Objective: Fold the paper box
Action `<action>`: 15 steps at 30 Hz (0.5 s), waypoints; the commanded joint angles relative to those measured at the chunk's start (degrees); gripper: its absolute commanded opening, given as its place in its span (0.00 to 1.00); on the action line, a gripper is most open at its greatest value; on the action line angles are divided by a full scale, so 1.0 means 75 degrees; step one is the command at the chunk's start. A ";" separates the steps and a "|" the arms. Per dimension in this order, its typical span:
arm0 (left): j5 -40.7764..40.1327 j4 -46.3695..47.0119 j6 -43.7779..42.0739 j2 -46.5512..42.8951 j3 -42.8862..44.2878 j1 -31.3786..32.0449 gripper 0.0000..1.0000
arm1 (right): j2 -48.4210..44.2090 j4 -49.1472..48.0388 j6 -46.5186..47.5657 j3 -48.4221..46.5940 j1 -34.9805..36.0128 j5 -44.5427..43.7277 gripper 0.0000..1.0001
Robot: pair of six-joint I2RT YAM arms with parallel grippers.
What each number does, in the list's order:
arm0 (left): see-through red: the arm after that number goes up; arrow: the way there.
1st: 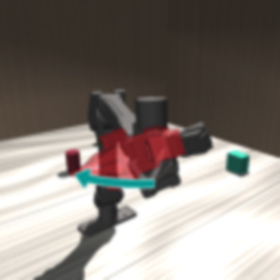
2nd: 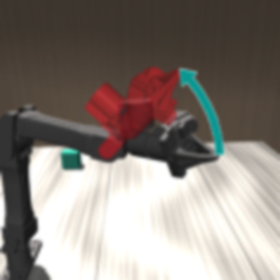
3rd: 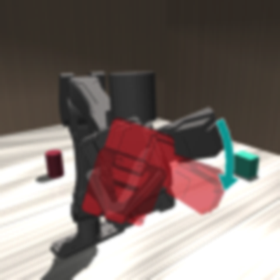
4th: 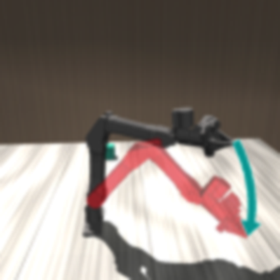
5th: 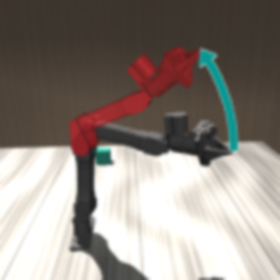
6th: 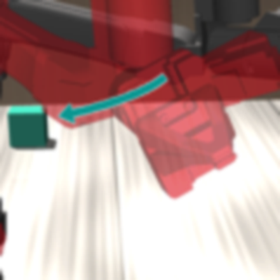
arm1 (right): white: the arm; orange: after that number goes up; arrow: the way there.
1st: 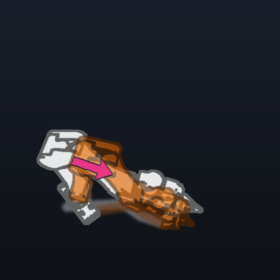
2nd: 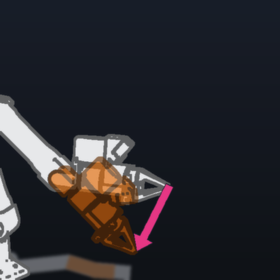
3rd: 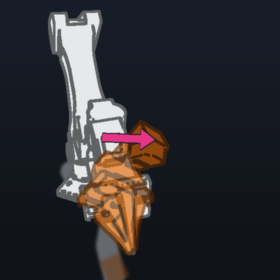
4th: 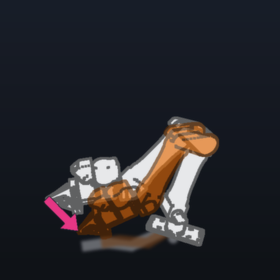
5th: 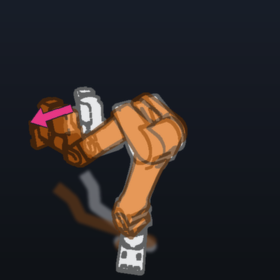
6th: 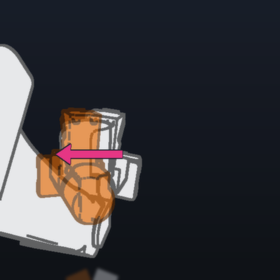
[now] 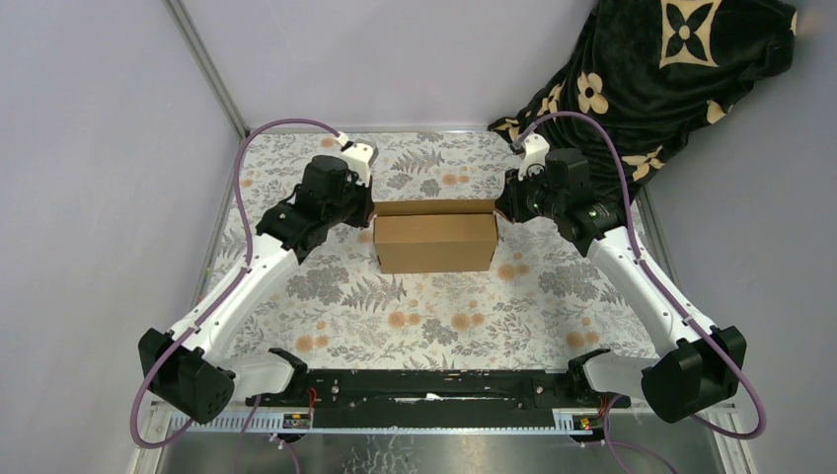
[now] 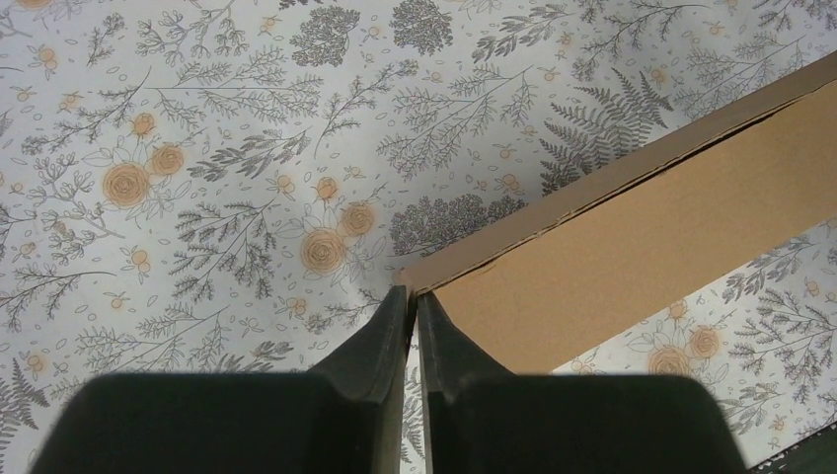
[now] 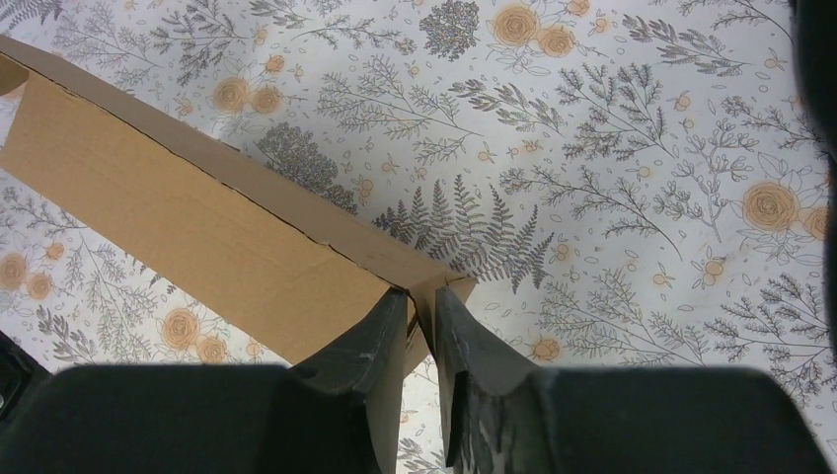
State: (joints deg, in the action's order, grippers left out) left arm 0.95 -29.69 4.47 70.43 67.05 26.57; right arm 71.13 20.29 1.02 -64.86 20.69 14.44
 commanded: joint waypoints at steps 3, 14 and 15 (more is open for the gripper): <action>-0.0313 -0.0142 0.0013 -0.0187 0.0261 -0.0030 0.14 | -0.0178 -0.0096 0.0002 -0.0370 0.0078 -0.0145 0.25; -0.0355 -0.0143 0.0013 -0.0177 0.0260 -0.0030 0.14 | -0.0331 0.0048 0.0093 -0.0296 0.0078 -0.0411 0.28; -0.0341 -0.0148 0.0012 -0.0170 0.0269 -0.0027 0.14 | -0.0332 0.0050 0.0097 -0.0291 0.0078 -0.0422 0.28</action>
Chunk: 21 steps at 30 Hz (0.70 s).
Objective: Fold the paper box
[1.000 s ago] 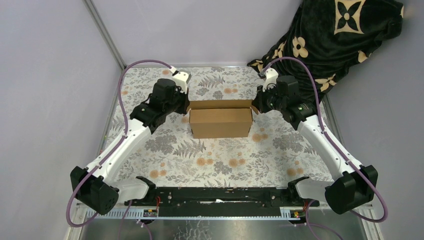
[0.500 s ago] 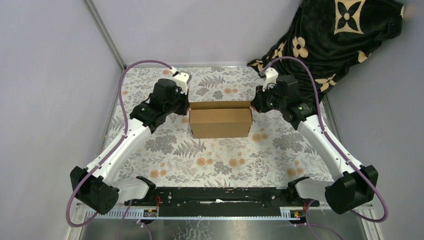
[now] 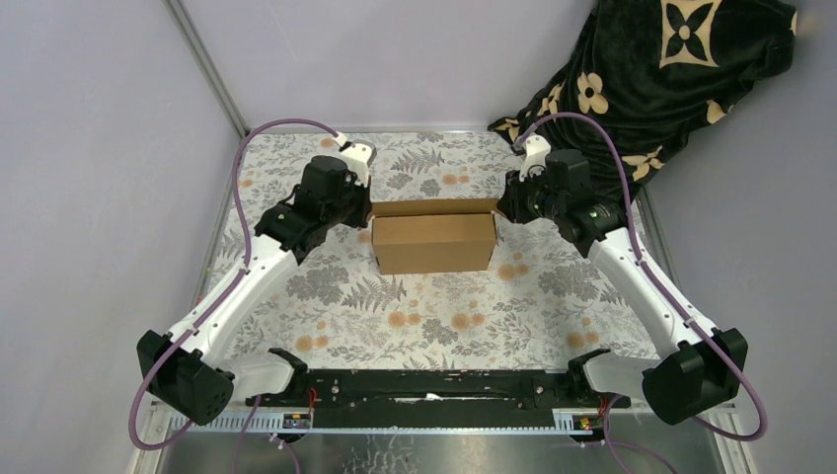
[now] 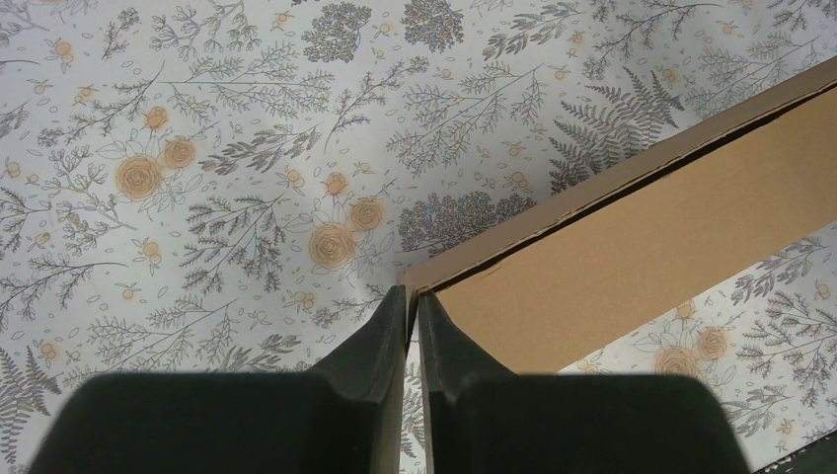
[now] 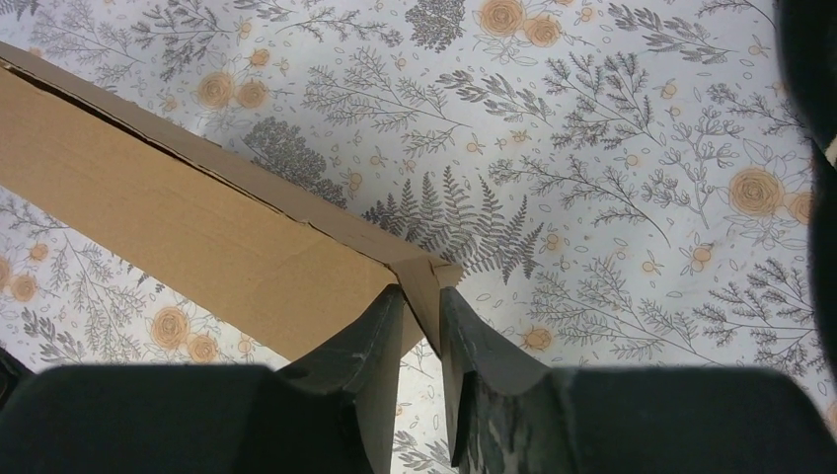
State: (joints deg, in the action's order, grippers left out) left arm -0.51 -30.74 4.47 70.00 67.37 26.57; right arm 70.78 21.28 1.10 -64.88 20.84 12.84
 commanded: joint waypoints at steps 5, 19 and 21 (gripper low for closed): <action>-0.0121 -0.0003 0.0025 -0.0078 0.0239 -0.0027 0.14 | -0.0297 -0.0124 0.0075 -0.0289 0.0057 -0.0150 0.25; -0.0292 -0.0125 -0.0007 -0.0173 0.0275 -0.0027 0.32 | -0.0134 -0.0107 0.0110 -0.0369 0.0057 -0.0059 0.02; -0.0312 -0.0160 -0.0029 -0.0191 0.0277 -0.0027 0.32 | -0.0124 -0.0094 0.0118 -0.0406 0.0057 -0.0072 0.02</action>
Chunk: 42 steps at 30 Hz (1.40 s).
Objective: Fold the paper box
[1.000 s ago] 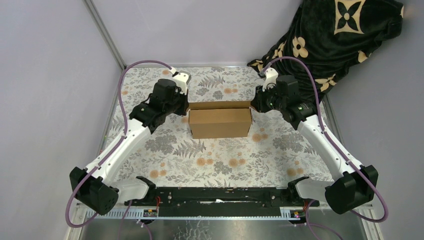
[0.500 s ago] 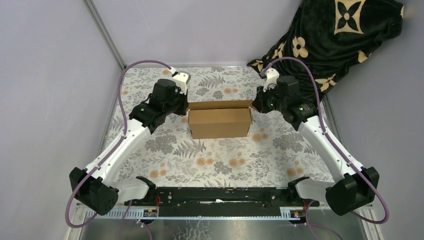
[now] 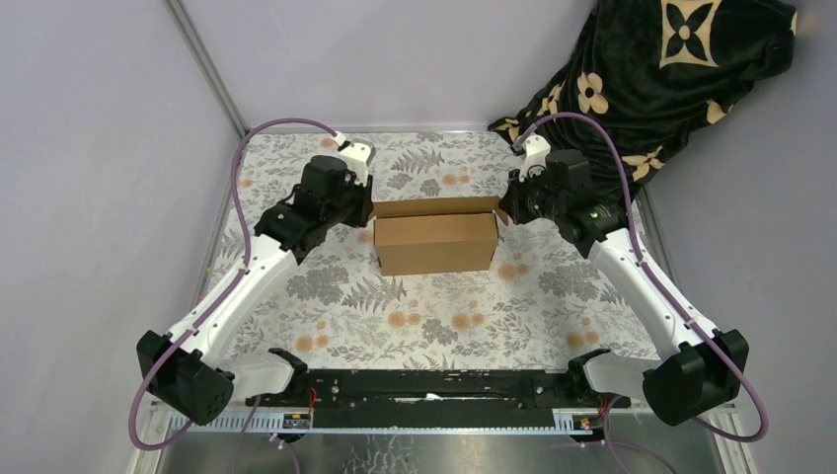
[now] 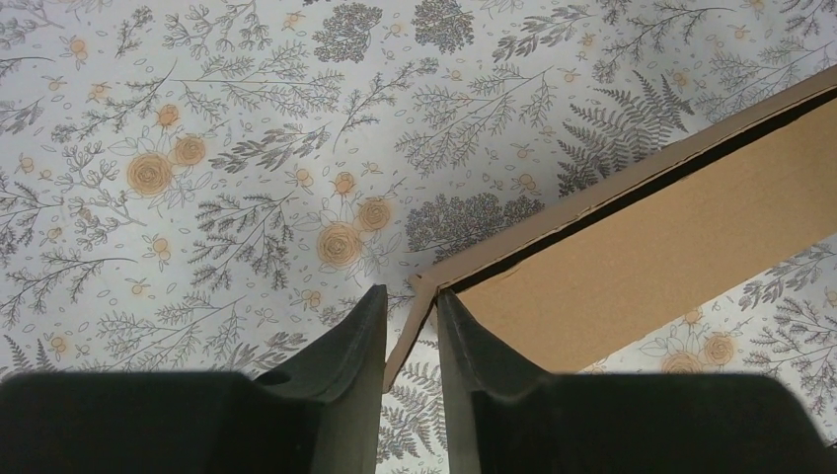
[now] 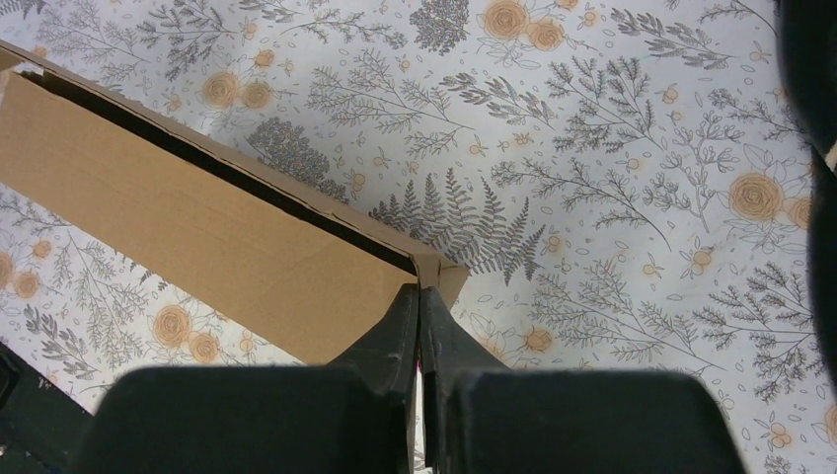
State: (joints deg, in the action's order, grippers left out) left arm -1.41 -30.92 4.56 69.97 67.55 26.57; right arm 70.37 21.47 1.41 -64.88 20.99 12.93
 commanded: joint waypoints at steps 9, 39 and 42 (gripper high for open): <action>-0.0253 -0.0225 -0.0093 -0.0271 0.0149 -0.0030 0.29 | -0.0032 -0.0098 0.0081 -0.0437 0.0037 -0.0083 0.02; 0.0758 -0.0533 0.0868 0.0558 0.0821 0.0115 0.07 | 0.0766 0.0407 -0.0621 -0.0920 0.0060 -0.0129 0.00; 0.0912 -0.0765 0.0990 0.0812 0.1192 0.0116 0.08 | 0.0883 0.0594 -0.0706 -0.1152 0.0072 -0.0097 0.00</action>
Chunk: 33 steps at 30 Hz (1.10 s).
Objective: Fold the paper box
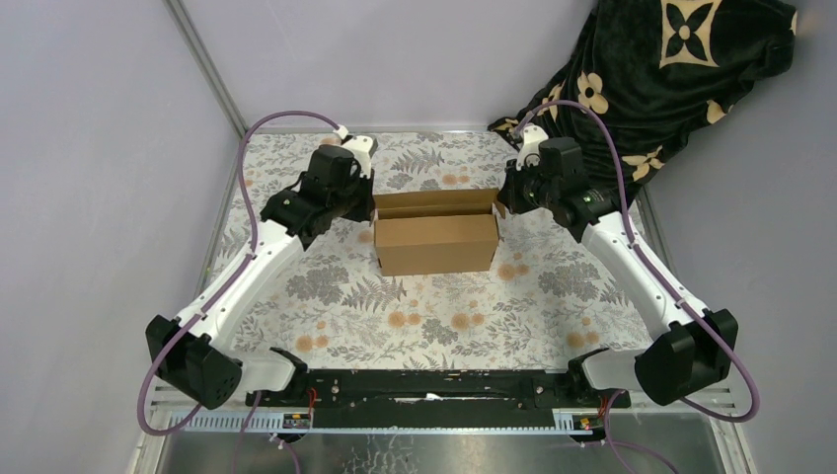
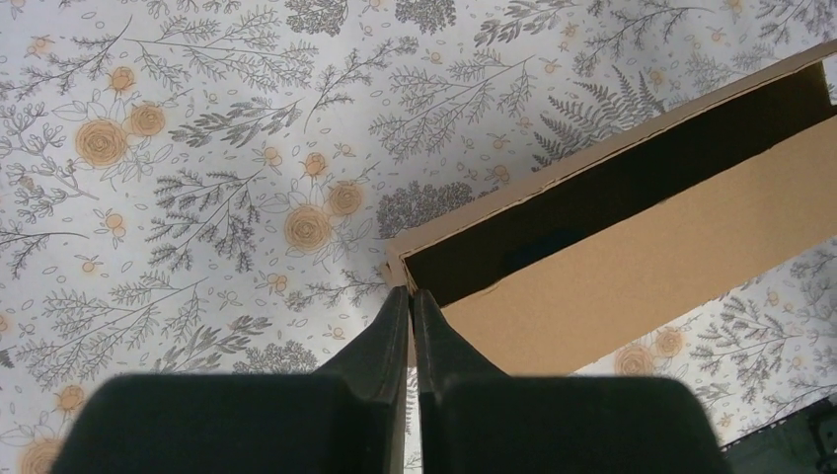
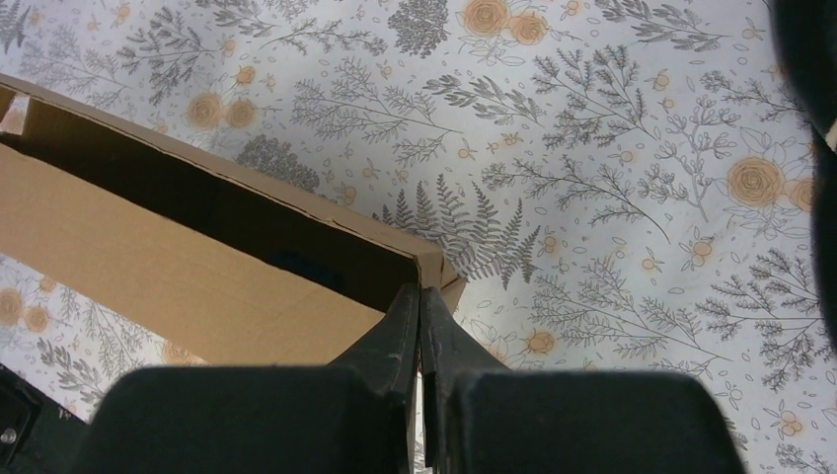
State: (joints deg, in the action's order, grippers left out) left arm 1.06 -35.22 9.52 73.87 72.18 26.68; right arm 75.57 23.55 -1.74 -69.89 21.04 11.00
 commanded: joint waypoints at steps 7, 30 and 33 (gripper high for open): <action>0.0775 -0.0413 0.0570 0.0655 0.0857 0.0134 0.08 | 0.0403 0.0692 -0.0435 -0.0766 0.0144 0.0266 0.00; 0.0749 -0.0351 0.0477 0.0457 0.0512 0.0138 0.08 | 0.0131 0.0705 -0.0765 -0.0582 0.0172 -0.0603 0.59; 0.0738 -0.0353 0.0456 0.0432 0.0498 0.0143 0.08 | 0.0086 0.0695 -0.0832 -0.0607 0.0171 -0.0773 0.65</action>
State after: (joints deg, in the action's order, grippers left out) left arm 4.93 -39.18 12.56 78.22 76.64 27.33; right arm 78.17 28.49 -6.57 -73.34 21.69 7.90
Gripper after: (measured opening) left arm 0.084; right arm 0.624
